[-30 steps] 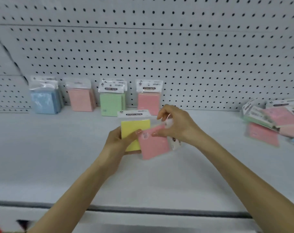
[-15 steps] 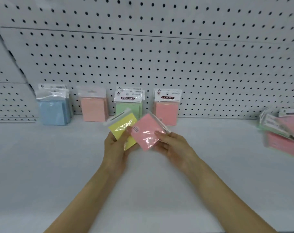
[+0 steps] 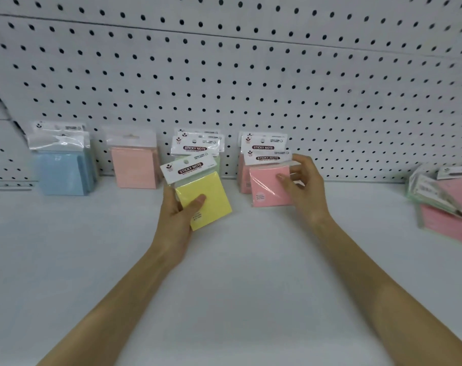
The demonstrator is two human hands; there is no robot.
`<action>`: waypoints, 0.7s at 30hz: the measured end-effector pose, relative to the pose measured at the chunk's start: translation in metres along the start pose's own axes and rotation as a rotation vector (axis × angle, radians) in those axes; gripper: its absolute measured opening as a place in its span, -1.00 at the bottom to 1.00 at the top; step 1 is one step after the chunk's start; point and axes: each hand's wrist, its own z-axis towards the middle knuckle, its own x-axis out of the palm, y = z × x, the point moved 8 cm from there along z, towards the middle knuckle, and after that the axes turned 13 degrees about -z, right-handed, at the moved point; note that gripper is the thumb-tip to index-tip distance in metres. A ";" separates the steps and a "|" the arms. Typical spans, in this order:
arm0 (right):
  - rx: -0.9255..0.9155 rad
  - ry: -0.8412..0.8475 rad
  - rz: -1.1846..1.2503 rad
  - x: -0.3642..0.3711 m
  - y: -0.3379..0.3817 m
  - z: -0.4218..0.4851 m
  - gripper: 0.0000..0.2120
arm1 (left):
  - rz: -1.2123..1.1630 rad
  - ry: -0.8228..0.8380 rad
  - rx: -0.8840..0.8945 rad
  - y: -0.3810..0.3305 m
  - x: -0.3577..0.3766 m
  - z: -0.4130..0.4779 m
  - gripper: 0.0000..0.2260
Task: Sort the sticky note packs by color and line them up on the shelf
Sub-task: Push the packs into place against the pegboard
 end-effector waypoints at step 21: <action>-0.023 -0.143 -0.112 0.002 -0.014 0.011 -0.43 | 0.155 0.023 0.034 0.000 0.004 -0.003 -0.52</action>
